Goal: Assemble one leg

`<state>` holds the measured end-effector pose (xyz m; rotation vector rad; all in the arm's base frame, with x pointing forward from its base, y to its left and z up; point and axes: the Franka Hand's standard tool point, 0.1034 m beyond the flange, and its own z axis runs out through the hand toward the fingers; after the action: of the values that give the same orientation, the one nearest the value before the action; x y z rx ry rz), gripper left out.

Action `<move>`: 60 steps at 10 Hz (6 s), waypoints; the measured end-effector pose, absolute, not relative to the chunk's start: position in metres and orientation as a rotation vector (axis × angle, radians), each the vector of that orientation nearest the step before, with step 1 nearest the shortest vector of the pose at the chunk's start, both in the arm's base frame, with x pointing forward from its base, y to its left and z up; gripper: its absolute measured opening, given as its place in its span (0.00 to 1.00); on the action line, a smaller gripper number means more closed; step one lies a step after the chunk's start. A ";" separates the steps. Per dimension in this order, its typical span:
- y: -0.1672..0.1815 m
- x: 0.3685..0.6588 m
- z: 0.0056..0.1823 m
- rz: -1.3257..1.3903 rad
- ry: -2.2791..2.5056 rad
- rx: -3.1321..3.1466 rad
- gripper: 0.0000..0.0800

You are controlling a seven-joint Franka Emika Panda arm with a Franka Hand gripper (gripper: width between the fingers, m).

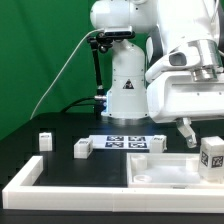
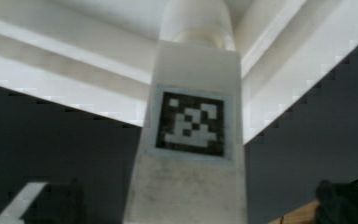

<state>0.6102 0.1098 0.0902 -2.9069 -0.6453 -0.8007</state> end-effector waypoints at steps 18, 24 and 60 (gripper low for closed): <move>0.112 0.617 0.077 0.075 -0.469 -3.001 0.37; 0.114 0.615 0.077 0.043 0.636 -2.944 0.37; 0.118 0.615 0.073 0.059 0.844 -2.871 0.37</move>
Offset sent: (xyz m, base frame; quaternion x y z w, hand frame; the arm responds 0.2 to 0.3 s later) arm 0.0195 -0.0178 -0.0019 -0.0130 -0.2359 -0.0005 0.9717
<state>0.6146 0.1185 0.0727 -2.8710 0.8442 0.0592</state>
